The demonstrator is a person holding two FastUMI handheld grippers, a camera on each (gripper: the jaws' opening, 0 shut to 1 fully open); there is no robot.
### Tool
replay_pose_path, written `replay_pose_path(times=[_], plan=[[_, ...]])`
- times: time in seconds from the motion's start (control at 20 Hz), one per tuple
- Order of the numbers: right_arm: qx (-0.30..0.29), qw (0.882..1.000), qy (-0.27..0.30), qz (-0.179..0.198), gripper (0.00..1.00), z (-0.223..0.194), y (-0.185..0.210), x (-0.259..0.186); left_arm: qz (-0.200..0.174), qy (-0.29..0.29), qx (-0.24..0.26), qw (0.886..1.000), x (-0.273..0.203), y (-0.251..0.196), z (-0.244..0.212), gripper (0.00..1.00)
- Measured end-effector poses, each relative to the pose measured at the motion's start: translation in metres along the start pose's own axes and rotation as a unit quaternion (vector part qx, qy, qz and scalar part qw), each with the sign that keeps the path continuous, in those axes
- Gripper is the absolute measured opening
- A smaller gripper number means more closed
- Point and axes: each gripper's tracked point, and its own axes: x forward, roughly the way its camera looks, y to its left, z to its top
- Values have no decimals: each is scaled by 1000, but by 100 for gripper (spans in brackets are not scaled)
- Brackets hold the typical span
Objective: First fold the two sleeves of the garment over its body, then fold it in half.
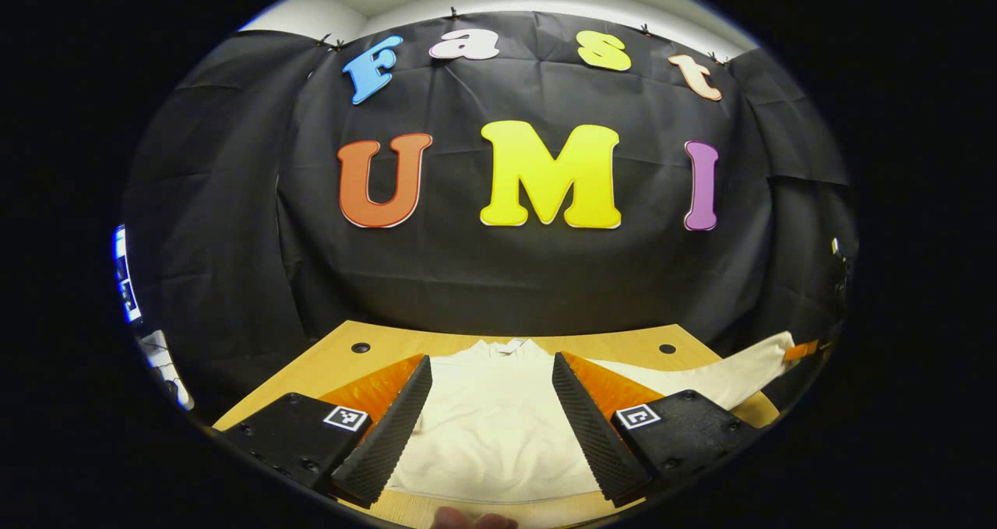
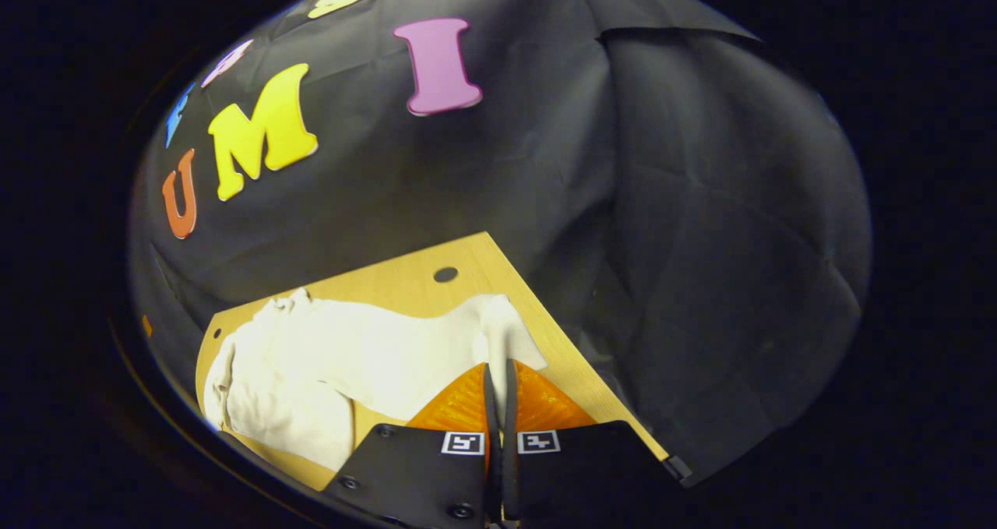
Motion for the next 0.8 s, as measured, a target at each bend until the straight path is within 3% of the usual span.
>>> replay_pose_path(times=[0.2,0.45,0.8], plan=[[-41,998,-28,45,0,64,68,-5,3,-9,-21,1000,3,18,3,99],[-81,989,-33,115,1,103,186,0,18,-11,-44,999,3,48,6,99],[-122,969,-16,212,1,76,367,24,44,-24,-55,997,-6,102,15,98]])
